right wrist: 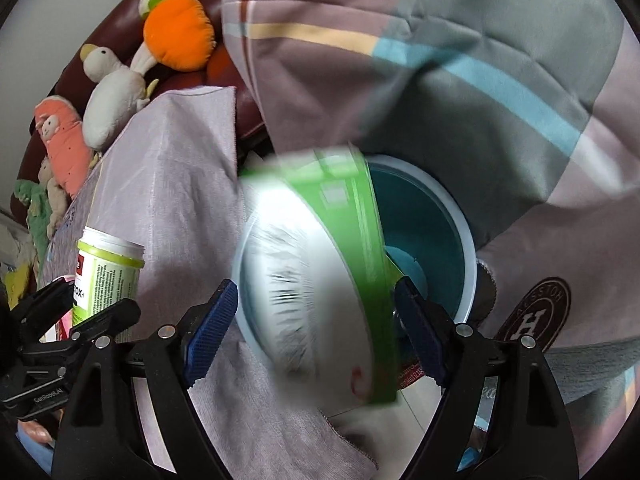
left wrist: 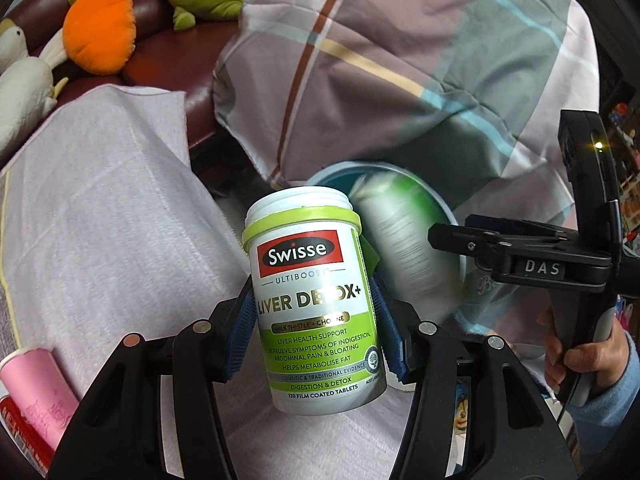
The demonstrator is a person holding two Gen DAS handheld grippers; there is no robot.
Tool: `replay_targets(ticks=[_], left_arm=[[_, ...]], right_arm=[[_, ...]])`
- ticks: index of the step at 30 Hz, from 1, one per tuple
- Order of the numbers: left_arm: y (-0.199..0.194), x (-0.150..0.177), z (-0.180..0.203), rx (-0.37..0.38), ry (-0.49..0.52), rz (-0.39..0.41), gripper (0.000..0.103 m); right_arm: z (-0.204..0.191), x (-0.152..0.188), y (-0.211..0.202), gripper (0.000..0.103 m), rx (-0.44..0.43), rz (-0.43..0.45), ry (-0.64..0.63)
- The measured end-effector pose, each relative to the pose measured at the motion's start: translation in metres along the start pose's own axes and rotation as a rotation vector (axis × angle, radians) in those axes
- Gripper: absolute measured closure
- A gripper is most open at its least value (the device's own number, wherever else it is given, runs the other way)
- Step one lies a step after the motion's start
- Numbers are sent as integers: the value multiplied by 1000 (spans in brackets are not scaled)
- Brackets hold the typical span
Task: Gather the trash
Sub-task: 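Carry the jar and medicine box over the teal bin and release both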
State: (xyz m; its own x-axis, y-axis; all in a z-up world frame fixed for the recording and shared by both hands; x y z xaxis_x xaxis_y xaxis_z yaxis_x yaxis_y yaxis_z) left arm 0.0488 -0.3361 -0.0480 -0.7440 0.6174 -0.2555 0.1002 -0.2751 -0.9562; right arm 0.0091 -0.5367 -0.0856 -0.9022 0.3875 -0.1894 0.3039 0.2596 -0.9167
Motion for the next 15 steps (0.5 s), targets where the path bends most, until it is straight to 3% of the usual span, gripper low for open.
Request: replay_targets(ticks=[15], left_arm=[[29, -13, 27, 14, 56, -46, 47]], right_arm=[[28, 19, -17, 25, 70, 16, 44]])
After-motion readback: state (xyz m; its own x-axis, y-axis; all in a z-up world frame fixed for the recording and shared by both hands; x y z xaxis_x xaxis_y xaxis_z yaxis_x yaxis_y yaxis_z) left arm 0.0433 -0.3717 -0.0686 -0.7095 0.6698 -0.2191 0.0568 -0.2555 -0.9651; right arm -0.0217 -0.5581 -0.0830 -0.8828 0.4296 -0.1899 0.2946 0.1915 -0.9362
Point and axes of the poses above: each gripper's, at about its wrist camera, not at the fingertips, and y roughly the way its jaws point, z to its right, x to its underside, the point moved 1 cm from there along y, roughly the way its jaws point, and after that the axes turned 13 degrees about -z, right-handed, at the moved point
